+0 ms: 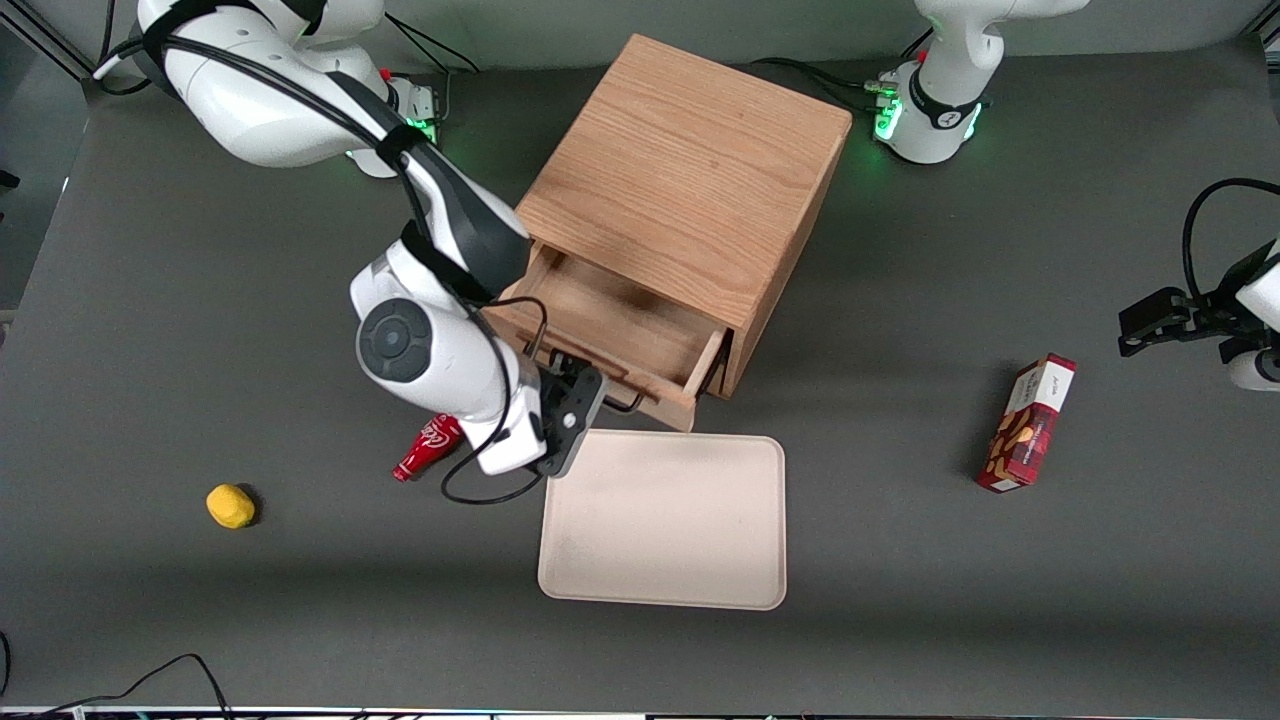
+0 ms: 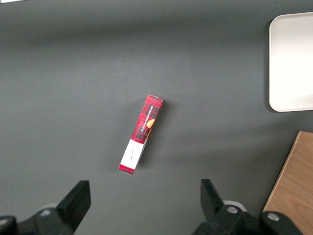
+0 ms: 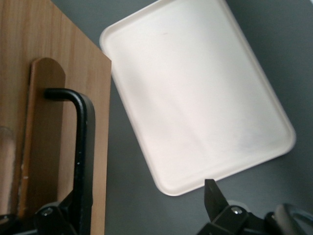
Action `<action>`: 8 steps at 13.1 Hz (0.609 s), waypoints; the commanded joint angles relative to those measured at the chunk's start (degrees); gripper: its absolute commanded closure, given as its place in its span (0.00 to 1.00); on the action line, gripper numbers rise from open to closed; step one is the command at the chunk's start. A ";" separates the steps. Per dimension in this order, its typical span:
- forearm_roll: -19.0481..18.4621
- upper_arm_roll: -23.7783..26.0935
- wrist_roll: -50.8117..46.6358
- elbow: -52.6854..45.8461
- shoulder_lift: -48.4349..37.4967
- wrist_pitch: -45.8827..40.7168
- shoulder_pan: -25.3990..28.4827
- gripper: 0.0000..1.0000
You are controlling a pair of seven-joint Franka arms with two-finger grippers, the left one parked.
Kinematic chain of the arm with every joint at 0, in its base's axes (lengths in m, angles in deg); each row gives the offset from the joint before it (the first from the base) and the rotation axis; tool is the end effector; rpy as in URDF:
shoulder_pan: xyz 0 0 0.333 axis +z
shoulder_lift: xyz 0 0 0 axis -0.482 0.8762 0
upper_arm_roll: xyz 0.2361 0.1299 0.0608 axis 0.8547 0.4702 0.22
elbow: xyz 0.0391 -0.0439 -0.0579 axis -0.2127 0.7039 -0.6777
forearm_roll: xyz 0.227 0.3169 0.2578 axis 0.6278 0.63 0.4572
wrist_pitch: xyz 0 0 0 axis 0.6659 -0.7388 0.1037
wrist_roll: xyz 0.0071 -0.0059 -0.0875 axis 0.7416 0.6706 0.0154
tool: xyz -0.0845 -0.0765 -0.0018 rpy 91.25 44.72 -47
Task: Open upper drawer
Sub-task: 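Pull the handle outward with the right gripper, sliding the drawer open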
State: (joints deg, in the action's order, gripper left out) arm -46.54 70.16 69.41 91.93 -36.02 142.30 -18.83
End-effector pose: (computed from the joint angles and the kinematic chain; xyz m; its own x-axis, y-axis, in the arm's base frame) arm 0.6900 0.4013 0.3226 0.4911 0.8429 0.2199 0.8710 -0.4702 -0.1427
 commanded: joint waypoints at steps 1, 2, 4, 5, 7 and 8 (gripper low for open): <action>-2.39 -2.85 0.33 -4.71 2.76 0.99 0.91 0.00; -2.39 -3.82 0.33 -5.75 2.76 0.99 1.09 0.00; -2.39 -4.27 0.33 -6.64 2.76 0.99 0.74 0.00; -2.39 -4.27 0.24 -6.82 2.76 0.99 0.56 0.00; -2.39 -4.35 0.24 -7.25 2.76 1.07 0.47 0.00; -2.39 -5.05 0.24 -7.69 2.76 1.07 0.56 0.00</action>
State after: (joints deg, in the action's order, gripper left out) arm -47.82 65.97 69.41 87.45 -34.72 143.43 -18.82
